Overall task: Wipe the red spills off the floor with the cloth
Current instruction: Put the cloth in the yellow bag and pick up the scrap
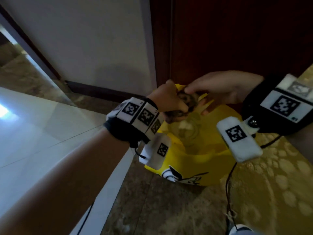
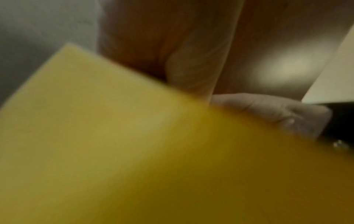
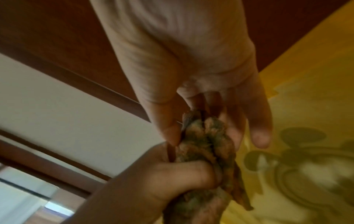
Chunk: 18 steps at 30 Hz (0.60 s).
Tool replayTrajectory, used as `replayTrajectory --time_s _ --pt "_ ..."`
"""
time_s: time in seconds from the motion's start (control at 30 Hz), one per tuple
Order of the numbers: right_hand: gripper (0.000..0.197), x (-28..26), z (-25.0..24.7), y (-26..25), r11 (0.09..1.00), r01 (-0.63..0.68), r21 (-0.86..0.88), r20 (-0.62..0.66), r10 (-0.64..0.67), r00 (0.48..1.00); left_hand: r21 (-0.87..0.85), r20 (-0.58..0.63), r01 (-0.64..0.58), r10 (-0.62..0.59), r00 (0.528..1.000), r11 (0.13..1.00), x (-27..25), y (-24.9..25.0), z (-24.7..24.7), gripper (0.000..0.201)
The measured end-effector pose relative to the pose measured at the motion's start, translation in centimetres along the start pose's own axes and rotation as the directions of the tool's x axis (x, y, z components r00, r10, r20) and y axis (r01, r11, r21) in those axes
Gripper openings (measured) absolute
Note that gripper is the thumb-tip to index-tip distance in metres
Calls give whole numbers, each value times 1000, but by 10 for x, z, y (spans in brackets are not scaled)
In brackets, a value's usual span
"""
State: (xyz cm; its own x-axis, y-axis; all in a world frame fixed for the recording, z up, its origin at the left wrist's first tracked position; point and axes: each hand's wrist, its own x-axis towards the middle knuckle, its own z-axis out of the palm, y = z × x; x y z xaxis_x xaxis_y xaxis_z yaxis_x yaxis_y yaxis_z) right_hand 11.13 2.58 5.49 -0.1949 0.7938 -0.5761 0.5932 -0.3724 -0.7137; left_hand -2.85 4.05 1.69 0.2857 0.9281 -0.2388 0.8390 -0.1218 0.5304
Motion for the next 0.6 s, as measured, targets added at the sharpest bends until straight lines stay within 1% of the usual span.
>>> replayTrajectory --time_s 0.07,0.2,0.23,0.33,0.4,0.5,0.57,0.6 --pt "13 5 6 6 999 -21 -31 -24 20 1000 17 42 -2 1 999 1000 2 -4 11 39" --pt "16 21 23 19 993 -77 -89 -81 70 994 8 110 9 -9 994 1000 2 -10 32 34" --pt "14 24 27 21 989 -99 -113 -72 91 993 5 145 12 -13 989 1000 1 -11 38 31" --pt "6 34 40 32 970 -190 -153 -28 188 982 -12 237 36 -32 971 999 -2 -19 58 12" --pt "5 39 47 40 957 -248 -151 -19 248 969 1 283 54 -52 958 999 -2 -23 68 15" --pt "16 47 53 49 946 -280 -162 -30 279 960 19 349 86 -88 933 996 2 -29 79 24" --pt "26 52 57 53 934 -295 -199 -35 294 955 60 350 68 -84 933 996 6 -30 84 34" --pt "28 56 59 55 931 -292 -220 -31 292 956 84 368 65 -92 925 994 8 -31 86 43"
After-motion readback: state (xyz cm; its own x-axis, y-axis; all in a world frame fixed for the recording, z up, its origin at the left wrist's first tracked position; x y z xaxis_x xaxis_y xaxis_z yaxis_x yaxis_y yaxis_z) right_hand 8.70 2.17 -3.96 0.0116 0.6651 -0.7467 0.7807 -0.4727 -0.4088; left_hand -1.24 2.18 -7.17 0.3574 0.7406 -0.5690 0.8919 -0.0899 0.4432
